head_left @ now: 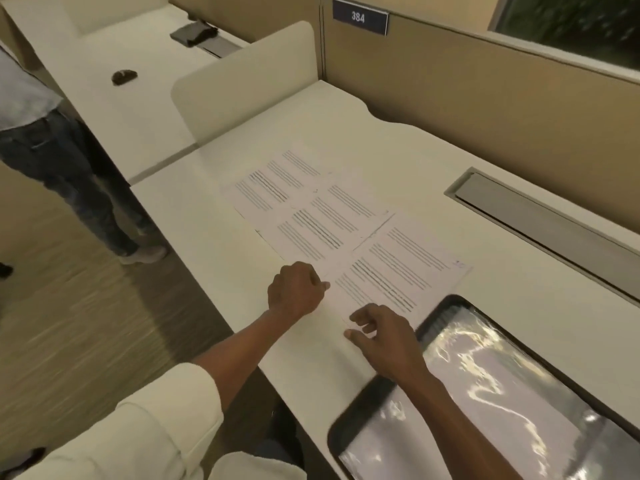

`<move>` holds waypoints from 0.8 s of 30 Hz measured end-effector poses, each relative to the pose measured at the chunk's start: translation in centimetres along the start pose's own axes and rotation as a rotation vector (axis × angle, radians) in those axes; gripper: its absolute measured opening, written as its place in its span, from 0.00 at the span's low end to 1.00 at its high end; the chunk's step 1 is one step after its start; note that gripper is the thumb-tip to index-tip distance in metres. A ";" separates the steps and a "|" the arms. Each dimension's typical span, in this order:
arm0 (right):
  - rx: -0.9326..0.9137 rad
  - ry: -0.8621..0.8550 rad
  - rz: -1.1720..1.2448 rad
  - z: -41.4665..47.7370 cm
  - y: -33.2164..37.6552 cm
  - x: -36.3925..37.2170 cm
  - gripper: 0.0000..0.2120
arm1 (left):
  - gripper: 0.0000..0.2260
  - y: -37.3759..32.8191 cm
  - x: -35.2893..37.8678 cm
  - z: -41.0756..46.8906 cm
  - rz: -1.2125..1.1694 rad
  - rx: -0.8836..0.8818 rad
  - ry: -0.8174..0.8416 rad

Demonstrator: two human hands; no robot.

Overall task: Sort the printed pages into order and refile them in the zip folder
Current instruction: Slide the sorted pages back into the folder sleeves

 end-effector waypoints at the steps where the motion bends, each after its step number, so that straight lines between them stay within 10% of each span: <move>1: 0.003 0.001 0.000 2.0 1.1 0.7 0.15 | 0.14 0.2 -1.2 2.2 0.000 0.003 0.003; 12: 0.056 -0.021 0.034 21.2 11.2 6.9 0.14 | 0.12 4.3 -13.4 23.9 0.132 -0.001 -0.041; 24: -0.029 0.160 -0.433 32.0 14.3 10.3 0.37 | 0.24 5.0 -15.7 37.3 0.104 0.087 -0.019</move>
Point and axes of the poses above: each hand's wrist, its own z-axis towards the middle knuckle, its own x-axis out of the palm, y = z × x, the point moved 7 cm from there along z, towards the middle knuckle, and after that the axes turned 9 degrees about -x, right-handed, at the moved point
